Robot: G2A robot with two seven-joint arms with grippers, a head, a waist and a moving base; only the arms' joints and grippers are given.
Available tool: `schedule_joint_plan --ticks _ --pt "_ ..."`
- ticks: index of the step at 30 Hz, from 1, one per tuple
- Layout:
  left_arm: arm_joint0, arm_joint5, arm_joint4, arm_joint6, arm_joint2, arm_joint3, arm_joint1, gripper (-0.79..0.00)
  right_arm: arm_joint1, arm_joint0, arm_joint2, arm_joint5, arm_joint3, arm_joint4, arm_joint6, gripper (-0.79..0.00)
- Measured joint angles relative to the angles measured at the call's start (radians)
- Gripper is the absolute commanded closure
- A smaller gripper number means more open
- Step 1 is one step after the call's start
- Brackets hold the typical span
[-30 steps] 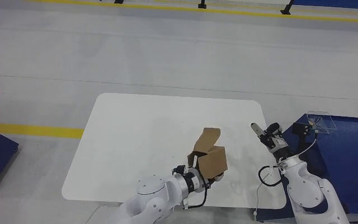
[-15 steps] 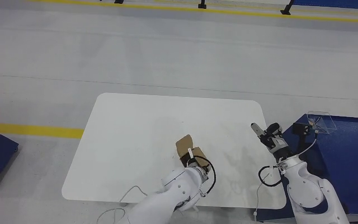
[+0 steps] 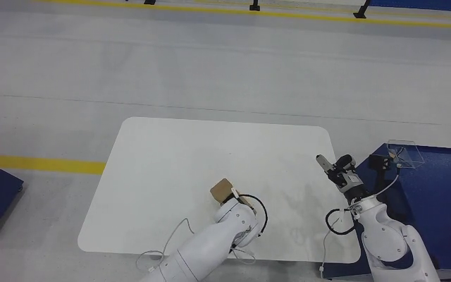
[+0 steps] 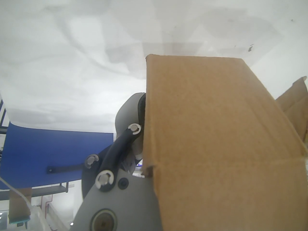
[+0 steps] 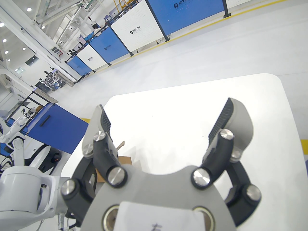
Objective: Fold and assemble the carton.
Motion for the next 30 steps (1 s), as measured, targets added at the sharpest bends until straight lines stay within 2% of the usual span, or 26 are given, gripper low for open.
schedule_joint_plan --ticks 3,5,6,7,14,19,23,25,30 --pt "-0.003 0.007 -0.019 0.006 0.001 0.043 -0.014 -0.015 0.0 0.0 0.0 0.0 0.0 0.0 0.0 -0.785" --pt "-0.008 0.01 -0.022 -0.002 0.0 0.059 -0.021 -0.277 0.0 0.0 0.0 0.0 0.0 0.0 0.0 -0.785" --pt "-0.011 0.009 -0.016 -0.009 0.0 0.066 -0.025 -0.502 0.0 0.0 0.0 0.0 0.0 0.0 0.0 -0.785" --pt "-0.012 0.008 -0.013 -0.011 0.0 0.069 -0.028 -0.785 0.0 0.0 0.0 0.0 0.0 0.0 0.0 -0.785" --pt "0.0 0.022 0.015 -0.021 -0.008 0.051 -0.042 -0.785 0.0 0.0 0.0 0.0 0.0 0.0 0.0 -0.785" --pt "0.053 0.031 0.1 -0.056 -0.003 -0.048 -0.037 -0.785 0.0 0.0 0.0 0.0 0.0 0.0 0.0 -0.785" --pt "0.118 0.034 0.246 -0.055 -0.01 -0.189 -0.016 -0.785 0.0 0.0 0.0 0.0 0.0 0.0 0.0 -0.785" --pt "0.173 0.037 0.341 -0.052 -0.019 -0.28 0.001 -0.785 0.0 0.0 0.0 0.0 0.0 0.0 0.0 -0.785" --pt "0.313 0.139 0.578 -0.127 -0.039 -0.519 0.05 -0.785 0.0 0.0 0.0 0.0 0.0 0.0 0.0 -0.785"
